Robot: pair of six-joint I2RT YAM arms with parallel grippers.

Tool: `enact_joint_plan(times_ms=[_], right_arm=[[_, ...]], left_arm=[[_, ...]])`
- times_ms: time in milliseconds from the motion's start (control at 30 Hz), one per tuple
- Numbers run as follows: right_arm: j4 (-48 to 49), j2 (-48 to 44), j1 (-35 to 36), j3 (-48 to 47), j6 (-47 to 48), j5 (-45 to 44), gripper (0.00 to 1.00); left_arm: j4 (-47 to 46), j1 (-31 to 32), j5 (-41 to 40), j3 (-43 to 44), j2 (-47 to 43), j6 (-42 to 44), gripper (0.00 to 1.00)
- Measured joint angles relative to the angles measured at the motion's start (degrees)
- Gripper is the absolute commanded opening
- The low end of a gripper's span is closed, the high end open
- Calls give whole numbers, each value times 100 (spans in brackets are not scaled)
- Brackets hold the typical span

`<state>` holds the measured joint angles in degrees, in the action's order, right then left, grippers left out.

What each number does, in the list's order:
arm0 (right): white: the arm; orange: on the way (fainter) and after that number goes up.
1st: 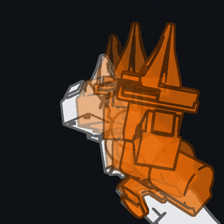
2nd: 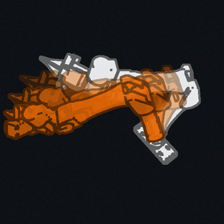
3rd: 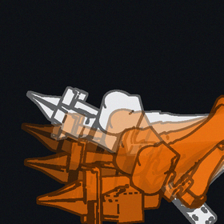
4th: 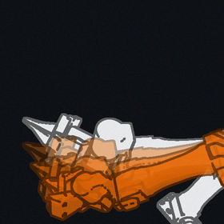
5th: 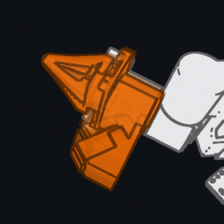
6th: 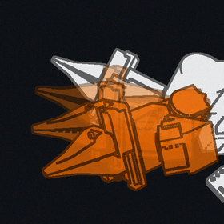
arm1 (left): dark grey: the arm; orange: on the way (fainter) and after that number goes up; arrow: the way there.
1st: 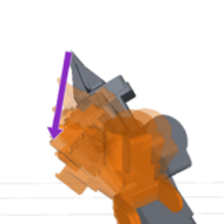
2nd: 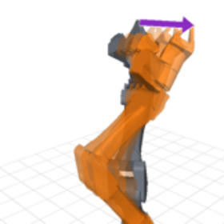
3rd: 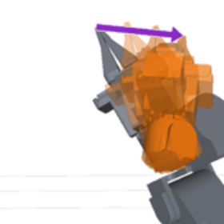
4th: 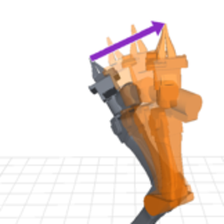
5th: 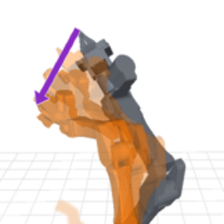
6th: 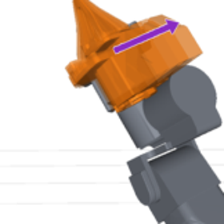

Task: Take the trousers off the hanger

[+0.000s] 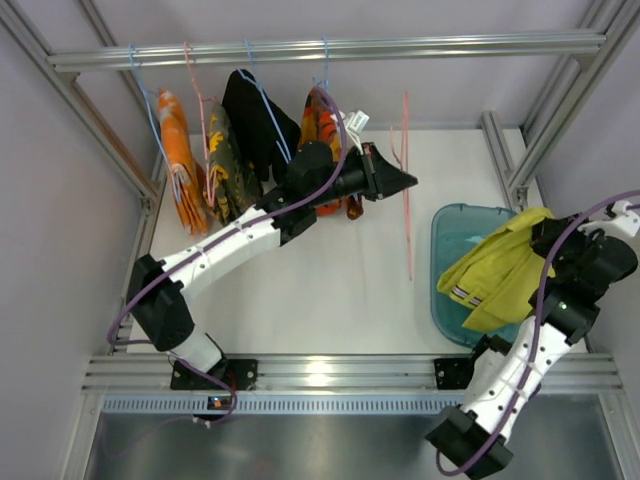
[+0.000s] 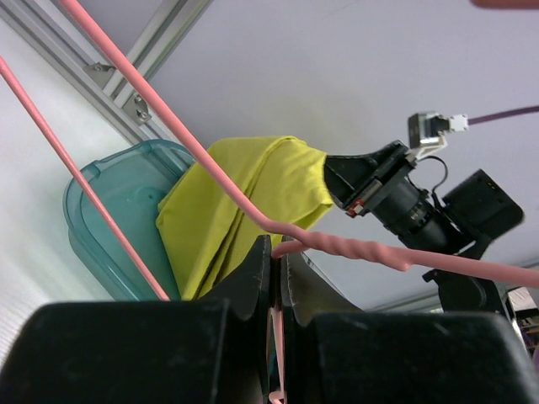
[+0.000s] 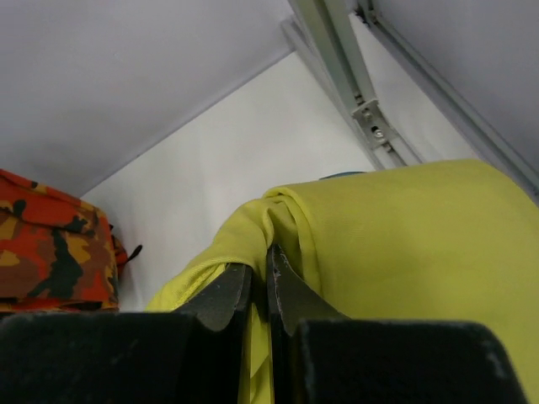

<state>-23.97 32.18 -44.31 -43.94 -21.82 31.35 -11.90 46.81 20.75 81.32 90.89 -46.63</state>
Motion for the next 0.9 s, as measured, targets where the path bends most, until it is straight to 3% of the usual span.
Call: enact_joint_plan(times_ms=[267, 567, 600, 633, 700, 733, 900], right_arm=[[1021, 671, 1574, 577, -330, -570, 0], [2205, 2175, 2354, 1014, -385, -824, 1], [2317, 2376, 2417, 1058, -369, -839, 4], [2387, 2503, 2463, 1095, -365, -859, 17], [2553, 2732, 2566, 1187, -341, -883, 33], [2601, 2787, 2612, 1222, -337, -879, 47], [2575, 2741, 2706, 1165, -271, -726, 75]], left_arm=[[-2, 0, 109, 35, 2, 35, 0], [-2, 20, 260, 94, 52, 122, 0], [0, 20, 258, 94, 52, 133, 0], [0, 26, 256, 94, 52, 140, 0], [0, 28, 247, 94, 57, 155, 0], [0, 31, 238, 94, 59, 164, 0], [2, 42, 227, 101, 87, 208, 0]])
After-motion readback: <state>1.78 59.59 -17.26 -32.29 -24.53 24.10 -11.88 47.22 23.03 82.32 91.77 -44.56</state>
